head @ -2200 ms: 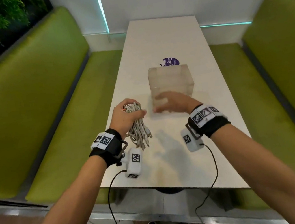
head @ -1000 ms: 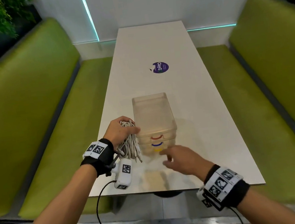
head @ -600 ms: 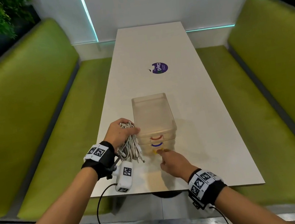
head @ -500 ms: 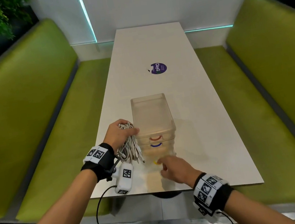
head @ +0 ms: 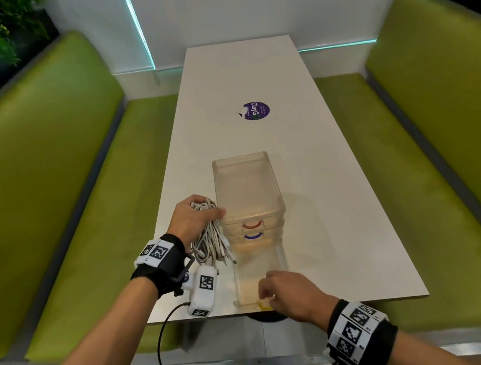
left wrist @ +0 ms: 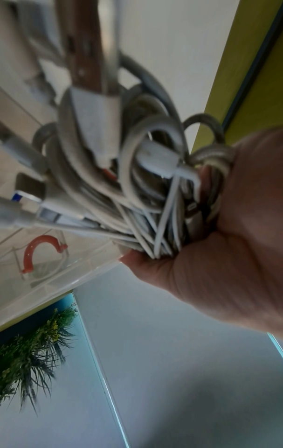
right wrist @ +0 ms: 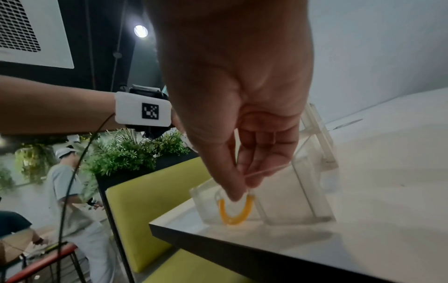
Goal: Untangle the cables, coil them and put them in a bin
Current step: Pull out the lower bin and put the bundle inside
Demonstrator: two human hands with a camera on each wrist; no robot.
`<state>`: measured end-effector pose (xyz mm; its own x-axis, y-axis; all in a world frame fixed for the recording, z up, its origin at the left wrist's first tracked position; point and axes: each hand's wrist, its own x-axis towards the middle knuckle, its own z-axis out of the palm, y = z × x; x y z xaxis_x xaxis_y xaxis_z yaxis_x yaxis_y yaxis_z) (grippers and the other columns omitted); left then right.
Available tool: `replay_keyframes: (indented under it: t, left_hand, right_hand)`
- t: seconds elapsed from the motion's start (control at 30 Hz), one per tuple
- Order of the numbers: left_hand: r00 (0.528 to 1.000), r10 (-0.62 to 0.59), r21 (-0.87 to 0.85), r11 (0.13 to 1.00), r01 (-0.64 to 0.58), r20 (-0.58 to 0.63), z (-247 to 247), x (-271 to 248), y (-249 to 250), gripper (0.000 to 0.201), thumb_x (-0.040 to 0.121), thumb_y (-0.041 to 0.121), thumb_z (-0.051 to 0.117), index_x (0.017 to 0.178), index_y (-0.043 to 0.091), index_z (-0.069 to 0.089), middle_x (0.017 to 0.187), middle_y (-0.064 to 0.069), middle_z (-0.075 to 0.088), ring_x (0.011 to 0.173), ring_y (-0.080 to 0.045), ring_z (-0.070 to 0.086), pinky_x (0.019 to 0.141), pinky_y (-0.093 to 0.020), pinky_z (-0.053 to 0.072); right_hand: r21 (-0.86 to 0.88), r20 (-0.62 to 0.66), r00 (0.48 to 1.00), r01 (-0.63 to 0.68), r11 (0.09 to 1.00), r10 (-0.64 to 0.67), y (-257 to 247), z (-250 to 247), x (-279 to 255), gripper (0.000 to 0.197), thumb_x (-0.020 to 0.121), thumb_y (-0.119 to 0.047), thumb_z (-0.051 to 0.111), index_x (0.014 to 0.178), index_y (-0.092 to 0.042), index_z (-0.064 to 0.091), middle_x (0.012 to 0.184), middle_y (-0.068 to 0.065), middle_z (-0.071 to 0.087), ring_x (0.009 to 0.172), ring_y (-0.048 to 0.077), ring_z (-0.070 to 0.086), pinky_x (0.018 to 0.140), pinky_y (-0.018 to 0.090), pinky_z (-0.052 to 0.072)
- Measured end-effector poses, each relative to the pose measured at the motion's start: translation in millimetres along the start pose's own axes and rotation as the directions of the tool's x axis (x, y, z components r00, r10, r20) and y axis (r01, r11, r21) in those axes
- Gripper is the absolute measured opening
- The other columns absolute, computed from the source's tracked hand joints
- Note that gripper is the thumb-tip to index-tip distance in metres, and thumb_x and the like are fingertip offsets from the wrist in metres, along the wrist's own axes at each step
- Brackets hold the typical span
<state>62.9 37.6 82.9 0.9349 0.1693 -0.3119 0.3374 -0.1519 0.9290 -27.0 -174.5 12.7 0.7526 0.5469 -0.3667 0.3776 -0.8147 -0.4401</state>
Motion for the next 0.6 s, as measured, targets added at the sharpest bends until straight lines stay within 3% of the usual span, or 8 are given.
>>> replay_keyframes:
  t: [0.2,0.3,0.37,0.43,0.53,0.6]
  left_hand:
    - [1.0,-0.003,0.009,1.0,0.003,0.005,-1.3,2.7,-1.6,0.03,0.068,0.014,0.084,0.087,0.012,0.061,0.08,-0.011,0.066,0.065,-0.024,0.061,0.063,-0.032,0.05]
    - [1.0,0.026,0.023,0.999,-0.026,0.014,-6.6,-0.3,-1.7,0.035,0.068,0.014,0.085,0.093,0.006,0.062,0.081,-0.011,0.067,0.067,-0.023,0.062,0.065,-0.034,0.052]
    - [0.998,0.065,0.034,0.997,-0.065,0.003,-10.7,-9.1,-0.7,0.033,0.068,0.011,0.084,0.092,0.004,0.062,0.075,-0.007,0.066,0.062,-0.02,0.061,0.061,-0.032,0.052]
    - [0.991,0.132,0.035,0.991,-0.132,-0.006,-11.5,-25.6,3.1,0.028,0.071,0.003,0.08,0.092,0.003,0.062,0.07,-0.002,0.064,0.055,-0.014,0.06,0.055,-0.028,0.05]
    - [0.967,0.25,-0.028,0.968,-0.249,0.041,-6.9,-54.5,10.5,0.025,0.071,-0.003,0.078,0.09,0.005,0.063,0.071,-0.002,0.063,0.061,-0.014,0.06,0.056,-0.027,0.05]
    - [0.949,0.312,-0.175,0.937,-0.301,0.036,1.6,-74.9,15.0,0.024,0.07,0.0,0.075,0.088,0.01,0.062,0.075,-0.004,0.062,0.069,-0.018,0.06,0.06,-0.03,0.053]
  right_hand:
    - [0.062,0.062,0.997,0.042,0.997,-0.046,1.9,-12.3,-6.7,0.028,0.088,-0.019,0.059,0.116,-0.017,0.063,0.115,0.005,0.061,0.101,0.022,0.059,0.081,0.027,0.042]
    - [0.273,-0.099,0.995,0.041,0.961,-0.015,-3.4,-32.2,-9.5,0.038,0.088,-0.039,0.062,0.122,-0.022,0.059,0.119,-0.003,0.058,0.097,0.011,0.058,0.084,0.024,0.047]
    - [0.437,-0.258,0.966,0.083,0.896,0.037,-14.5,-51.2,-10.1,0.046,0.085,-0.046,0.063,0.125,-0.025,0.056,0.12,-0.008,0.055,0.099,0.005,0.055,0.085,0.022,0.046]
    - [0.593,-0.315,0.947,0.14,0.793,0.067,-31.2,-69.6,-7.9,0.053,0.083,-0.047,0.065,0.129,-0.025,0.052,0.123,-0.009,0.052,0.106,0.002,0.052,0.09,0.021,0.045]
    - [0.712,-0.222,0.975,0.166,0.682,-0.006,-61.1,-87.0,1.2,0.071,0.077,-0.045,0.073,0.138,-0.027,0.041,0.131,-0.01,0.051,0.114,0.0,0.051,0.098,0.023,0.044]
    - [0.771,-0.192,0.975,0.218,0.598,-0.108,-77.4,-87.9,8.0,0.075,0.072,-0.032,0.081,0.135,-0.028,0.039,0.125,-0.008,0.058,0.11,0.002,0.057,0.095,0.029,0.051]
